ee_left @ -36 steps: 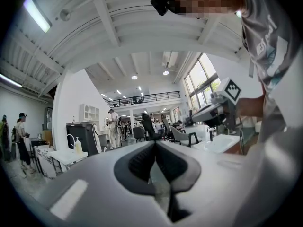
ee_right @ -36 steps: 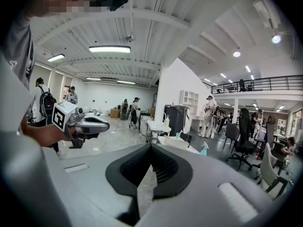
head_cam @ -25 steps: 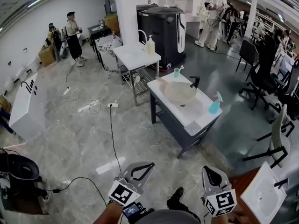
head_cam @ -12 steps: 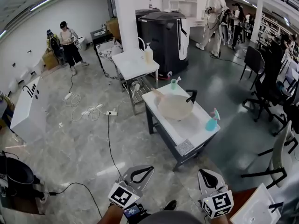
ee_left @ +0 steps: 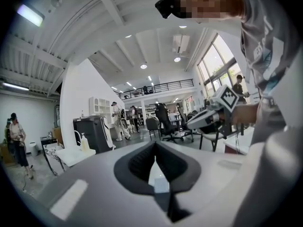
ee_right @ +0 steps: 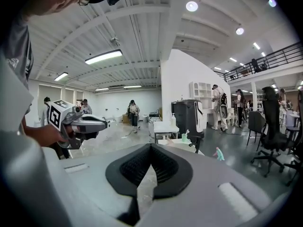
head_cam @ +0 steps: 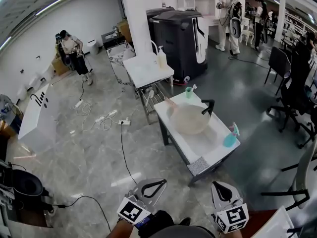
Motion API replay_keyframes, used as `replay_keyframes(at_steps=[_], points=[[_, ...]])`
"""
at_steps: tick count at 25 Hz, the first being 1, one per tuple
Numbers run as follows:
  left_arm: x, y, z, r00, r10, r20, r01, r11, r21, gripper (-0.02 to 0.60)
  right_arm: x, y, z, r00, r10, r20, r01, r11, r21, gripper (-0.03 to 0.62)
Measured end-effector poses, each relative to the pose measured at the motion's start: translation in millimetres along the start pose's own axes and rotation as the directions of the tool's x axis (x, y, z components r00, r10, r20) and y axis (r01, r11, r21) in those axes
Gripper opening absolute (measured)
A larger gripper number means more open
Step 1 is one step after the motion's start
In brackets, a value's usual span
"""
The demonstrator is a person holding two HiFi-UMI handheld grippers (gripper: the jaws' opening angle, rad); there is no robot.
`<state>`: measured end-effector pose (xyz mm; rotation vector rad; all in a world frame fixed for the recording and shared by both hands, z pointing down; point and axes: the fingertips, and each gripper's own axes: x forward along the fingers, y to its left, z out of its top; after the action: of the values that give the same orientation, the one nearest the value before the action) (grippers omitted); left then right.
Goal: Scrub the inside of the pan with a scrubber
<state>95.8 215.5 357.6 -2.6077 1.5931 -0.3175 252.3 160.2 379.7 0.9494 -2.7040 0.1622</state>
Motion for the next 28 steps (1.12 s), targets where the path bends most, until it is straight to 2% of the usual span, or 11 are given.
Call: replay_keyframes(at_steps=[5,9,12,14,18,22,28], points=[[41,33,-11,1.0,-0.021,0.017,0.022,0.999,-0.035,0.002,28,-21,-8,0.999,-0.035,-0.039,0.035,0.999,0.014,0.002],[93,66,-11,0.993,-0.107,0.051,0.11,0.992,-0.055,0.002,54,-45,2,0.993,-0.106,-0.058,0.108,0.994,0.019,0.002],[128,97,3,0.979,-0.18,0.099,0.182,0.983,-0.017,0.002,75,-61,11,0.983,-0.169,-0.073,0.172,0.984,0.042,0.002],[144,116,9,0.971,-0.201,0.127,0.206,0.978,-0.032,0.002,88,-70,15,0.975,-0.207,-0.082,0.211,0.976,0.046,0.002],[185,145,0,0.961,-0.249,0.118,0.26,0.962,-0.086,0.002,117,-92,23,0.96,-0.265,-0.087,0.27,0.962,0.052,0.002],[214,156,-9,0.939,-0.325,0.108,0.335,0.939,-0.083,0.002,139,-107,18,0.946,-0.3,-0.124,0.311,0.947,0.079,0.002],[236,188,-14,0.927,-0.357,0.117,0.367,0.927,-0.079,0.002,168,-113,7,0.923,-0.333,-0.19,0.356,0.929,0.099,0.002]])
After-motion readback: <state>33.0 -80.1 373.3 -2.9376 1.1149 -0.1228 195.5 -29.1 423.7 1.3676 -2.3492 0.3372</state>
